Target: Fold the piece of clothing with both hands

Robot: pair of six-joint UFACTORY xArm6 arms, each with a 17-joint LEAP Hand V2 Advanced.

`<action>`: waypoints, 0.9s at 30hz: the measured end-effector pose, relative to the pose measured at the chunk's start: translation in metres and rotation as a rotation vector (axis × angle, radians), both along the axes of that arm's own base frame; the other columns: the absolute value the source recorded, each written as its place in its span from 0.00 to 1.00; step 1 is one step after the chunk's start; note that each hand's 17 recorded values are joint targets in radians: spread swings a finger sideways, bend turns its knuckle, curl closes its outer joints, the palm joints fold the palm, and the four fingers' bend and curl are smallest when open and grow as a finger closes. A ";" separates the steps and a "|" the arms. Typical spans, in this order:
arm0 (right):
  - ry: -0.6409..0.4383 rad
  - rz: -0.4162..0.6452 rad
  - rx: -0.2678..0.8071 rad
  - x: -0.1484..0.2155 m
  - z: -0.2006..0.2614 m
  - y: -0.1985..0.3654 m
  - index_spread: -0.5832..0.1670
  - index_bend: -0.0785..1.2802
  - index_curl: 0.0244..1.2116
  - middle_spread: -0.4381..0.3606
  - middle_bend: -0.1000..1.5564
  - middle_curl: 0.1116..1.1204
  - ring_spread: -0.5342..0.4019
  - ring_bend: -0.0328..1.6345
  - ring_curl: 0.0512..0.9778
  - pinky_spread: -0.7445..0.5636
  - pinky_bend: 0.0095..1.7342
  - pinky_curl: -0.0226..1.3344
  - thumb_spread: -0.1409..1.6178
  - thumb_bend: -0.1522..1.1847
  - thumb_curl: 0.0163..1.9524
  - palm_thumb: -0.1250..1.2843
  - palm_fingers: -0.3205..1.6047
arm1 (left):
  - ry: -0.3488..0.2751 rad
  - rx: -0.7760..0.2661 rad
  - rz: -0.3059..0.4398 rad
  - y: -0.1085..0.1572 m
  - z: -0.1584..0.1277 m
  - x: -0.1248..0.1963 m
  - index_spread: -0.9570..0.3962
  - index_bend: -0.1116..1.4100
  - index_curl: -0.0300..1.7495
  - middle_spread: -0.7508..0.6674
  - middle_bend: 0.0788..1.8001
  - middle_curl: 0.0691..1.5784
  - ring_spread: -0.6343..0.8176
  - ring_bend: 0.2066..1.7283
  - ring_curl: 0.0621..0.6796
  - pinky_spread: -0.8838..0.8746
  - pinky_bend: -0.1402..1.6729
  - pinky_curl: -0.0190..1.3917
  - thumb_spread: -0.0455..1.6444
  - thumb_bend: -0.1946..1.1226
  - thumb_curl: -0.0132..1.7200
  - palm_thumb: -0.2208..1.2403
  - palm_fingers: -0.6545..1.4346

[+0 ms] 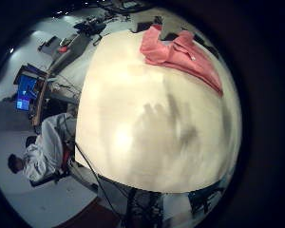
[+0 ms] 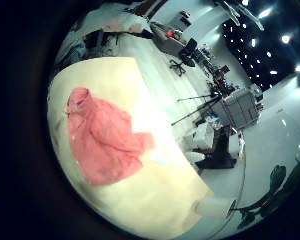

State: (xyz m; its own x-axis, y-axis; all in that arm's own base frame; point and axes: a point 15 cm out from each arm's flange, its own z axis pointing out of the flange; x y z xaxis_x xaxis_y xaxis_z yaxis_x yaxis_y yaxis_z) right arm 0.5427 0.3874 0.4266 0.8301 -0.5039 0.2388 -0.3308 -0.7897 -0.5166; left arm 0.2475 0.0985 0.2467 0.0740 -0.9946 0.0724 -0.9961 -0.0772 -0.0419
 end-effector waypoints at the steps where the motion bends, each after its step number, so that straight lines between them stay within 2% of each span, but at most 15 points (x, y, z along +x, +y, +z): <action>1: 0.005 -0.019 0.007 0.002 0.006 -0.012 0.18 0.16 0.20 0.67 0.17 0.22 0.86 0.37 0.22 0.93 0.48 0.21 0.62 0.09 0.14 0.19 0.15 | -0.008 0.005 0.001 0.000 0.004 0.003 0.72 0.19 0.21 0.71 0.06 0.14 0.78 0.14 0.27 0.79 0.20 0.24 0.71 0.13 0.16 0.32 0.34; 4: 0.005 -0.095 0.019 0.009 0.039 -0.065 0.19 0.17 0.20 0.67 0.18 0.22 0.85 0.37 0.22 0.93 0.47 0.20 0.62 0.09 0.14 0.20 0.16 | -0.025 0.008 -0.001 -0.002 0.014 0.008 0.71 0.19 0.21 0.71 0.06 0.14 0.78 0.14 0.27 0.79 0.20 0.24 0.71 0.13 0.16 0.32 0.34; 7: 0.017 -0.149 0.013 0.002 0.063 -0.108 0.20 0.17 0.19 0.65 0.18 0.22 0.85 0.36 0.21 0.93 0.46 0.20 0.62 0.10 0.14 0.22 0.16 | -0.034 0.013 -0.051 -0.016 0.021 0.021 0.71 0.20 0.22 0.70 0.06 0.13 0.77 0.14 0.26 0.78 0.20 0.24 0.71 0.14 0.16 0.32 0.35; 11: 0.119 -0.234 -0.041 -0.012 0.052 -0.171 0.20 0.18 0.20 0.65 0.18 0.22 0.84 0.34 0.20 0.93 0.44 0.19 0.63 0.10 0.14 0.24 0.16 | -0.033 0.008 -0.118 -0.038 0.029 0.042 0.71 0.20 0.22 0.69 0.06 0.14 0.77 0.13 0.26 0.78 0.20 0.24 0.71 0.14 0.16 0.34 0.35; 16: 0.220 -0.331 -0.076 -0.032 0.033 -0.231 0.21 0.18 0.20 0.63 0.18 0.22 0.83 0.31 0.19 0.91 0.40 0.19 0.63 0.09 0.14 0.25 0.16 | 0.018 -0.003 -0.196 -0.075 0.023 0.073 0.71 0.19 0.22 0.67 0.06 0.14 0.77 0.13 0.26 0.77 0.19 0.24 0.72 0.14 0.16 0.35 0.35; 21: 0.316 -0.388 -0.113 -0.059 -0.015 -0.272 0.22 0.19 0.21 0.61 0.17 0.21 0.81 0.29 0.18 0.90 0.36 0.18 0.64 0.09 0.14 0.26 0.16 | 0.089 0.003 -0.273 -0.112 -0.004 0.091 0.73 0.19 0.22 0.68 0.06 0.14 0.76 0.12 0.26 0.77 0.20 0.24 0.73 0.14 0.16 0.36 0.35; 23: 0.325 -0.417 -0.111 -0.068 -0.029 -0.289 0.22 0.19 0.21 0.60 0.17 0.21 0.81 0.29 0.18 0.90 0.36 0.18 0.65 0.09 0.14 0.26 0.17 | 0.120 0.021 -0.287 -0.113 -0.019 0.100 0.73 0.19 0.22 0.69 0.06 0.14 0.77 0.12 0.26 0.77 0.20 0.25 0.73 0.14 0.16 0.36 0.34; 27: 0.319 -0.466 -0.106 -0.072 -0.034 -0.320 0.21 0.18 0.22 0.60 0.17 0.20 0.80 0.28 0.18 0.89 0.35 0.19 0.65 0.09 0.14 0.26 0.17 | 0.142 0.074 -0.316 -0.121 -0.044 0.127 0.76 0.20 0.22 0.73 0.05 0.14 0.79 0.11 0.26 0.78 0.20 0.25 0.74 0.14 0.16 0.36 0.32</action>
